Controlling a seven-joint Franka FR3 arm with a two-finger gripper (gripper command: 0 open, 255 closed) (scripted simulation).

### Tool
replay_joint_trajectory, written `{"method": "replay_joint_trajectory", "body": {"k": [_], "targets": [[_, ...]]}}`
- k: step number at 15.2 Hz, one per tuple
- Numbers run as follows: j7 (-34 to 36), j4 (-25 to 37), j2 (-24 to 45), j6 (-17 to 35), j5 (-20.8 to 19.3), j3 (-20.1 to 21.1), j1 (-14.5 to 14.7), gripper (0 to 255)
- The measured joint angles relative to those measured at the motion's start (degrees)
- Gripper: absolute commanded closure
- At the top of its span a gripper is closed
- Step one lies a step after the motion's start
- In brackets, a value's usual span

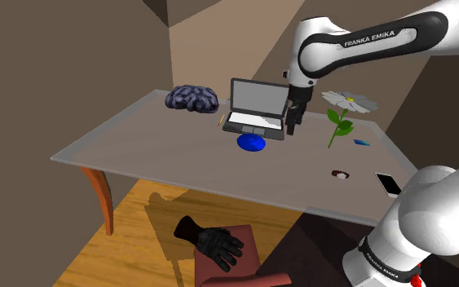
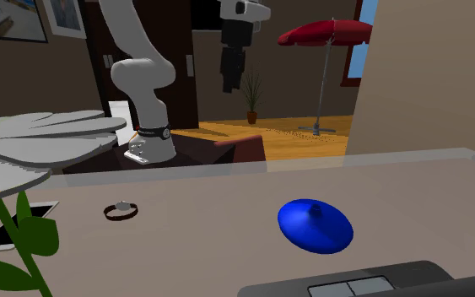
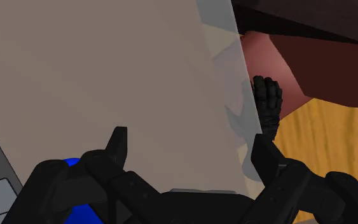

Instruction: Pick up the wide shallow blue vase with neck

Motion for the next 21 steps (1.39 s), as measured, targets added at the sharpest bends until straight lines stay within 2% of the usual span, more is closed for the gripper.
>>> {"method": "replay_joint_trajectory", "body": {"k": [6,10,16,21], "targets": [[-7.18,6.42,12.74,7.71,2.08,-3.73,-0.39,0],[-12.22,11.87,21.33,11.51,4.95,-5.3,-0.84,0],[-19.51,22.56,34.9,14.84,10.46,-5.73,-2.54,0],[-24.86,35.22,46.71,14.14,14.73,-4.77,-5.34,0]]}}
